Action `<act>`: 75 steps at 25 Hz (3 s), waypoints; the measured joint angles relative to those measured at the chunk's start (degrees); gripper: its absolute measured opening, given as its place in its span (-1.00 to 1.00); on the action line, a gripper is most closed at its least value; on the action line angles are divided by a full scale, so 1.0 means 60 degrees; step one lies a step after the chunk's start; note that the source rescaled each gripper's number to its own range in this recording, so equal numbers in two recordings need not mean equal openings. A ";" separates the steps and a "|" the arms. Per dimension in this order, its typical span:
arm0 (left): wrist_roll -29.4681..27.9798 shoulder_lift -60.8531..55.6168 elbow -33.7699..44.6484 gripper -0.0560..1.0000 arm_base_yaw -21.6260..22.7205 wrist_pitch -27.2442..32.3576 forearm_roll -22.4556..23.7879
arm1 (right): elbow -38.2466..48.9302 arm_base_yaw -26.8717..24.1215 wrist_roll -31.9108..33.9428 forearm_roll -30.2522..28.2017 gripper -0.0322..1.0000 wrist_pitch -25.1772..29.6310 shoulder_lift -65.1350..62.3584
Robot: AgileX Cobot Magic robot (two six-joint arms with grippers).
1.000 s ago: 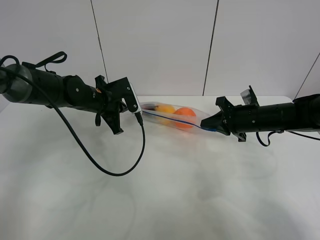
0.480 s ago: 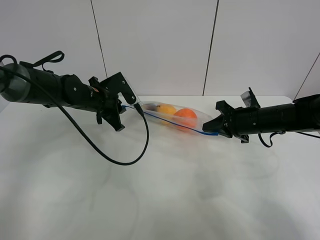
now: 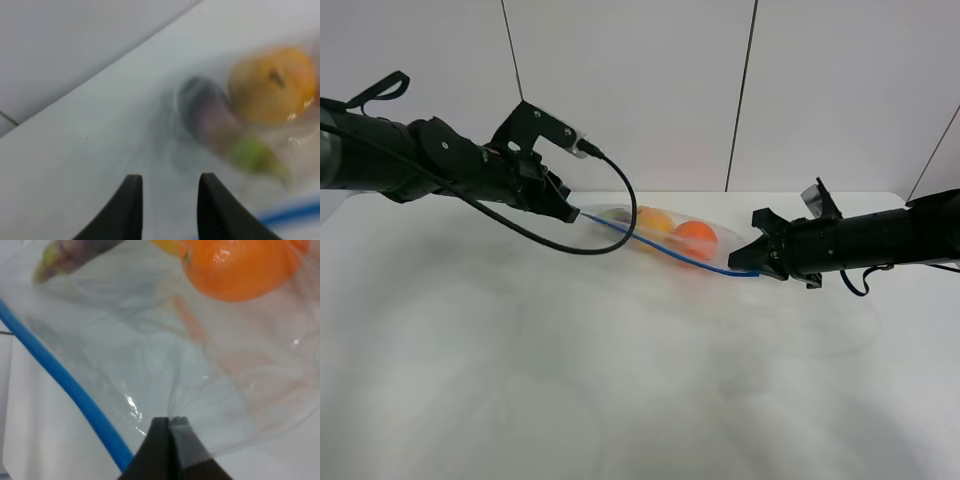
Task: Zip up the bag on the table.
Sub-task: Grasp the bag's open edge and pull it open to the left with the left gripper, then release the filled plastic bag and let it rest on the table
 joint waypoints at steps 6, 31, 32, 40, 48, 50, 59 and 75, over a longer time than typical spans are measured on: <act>-0.0008 -0.0239 0.0000 0.57 0.0916 0.1151 -0.0996 | 0.0000 0.0000 0.0000 -0.0050 -0.94 -0.0002 0.0000; -0.0627 -0.0308 0.0000 0.57 0.5305 0.4812 -0.1081 | 0.0000 0.0000 -0.0041 -0.0117 -0.94 -0.0083 0.0000; -0.0565 -0.0329 0.0000 0.57 0.5305 0.4905 -0.1046 | 0.0000 0.0000 -0.0041 -0.0117 -0.94 -0.0083 0.0000; -0.0265 -0.0595 0.0000 0.57 0.5305 0.5033 -0.0826 | 0.0000 0.0000 -0.0041 -0.0134 -0.94 -0.0091 0.0000; -0.0017 -0.2027 0.0265 0.57 0.5305 0.5087 -0.0845 | 0.0000 0.0000 -0.0089 -0.0144 -0.94 -0.0123 0.0000; 0.0258 -0.2456 0.0544 0.57 0.5305 0.4967 -0.1198 | 0.0000 0.0000 -0.0089 -0.0154 -0.94 -0.0123 0.0000; 0.4136 -0.3609 0.2429 0.57 0.5662 0.4494 -0.5576 | 0.0000 0.0000 -0.0110 -0.0446 -0.94 -0.0136 0.0000; 0.4495 -0.6539 0.2760 0.57 0.5936 0.4489 -0.5890 | 0.0000 0.0000 -0.0119 -0.0389 -0.94 -0.0043 0.0000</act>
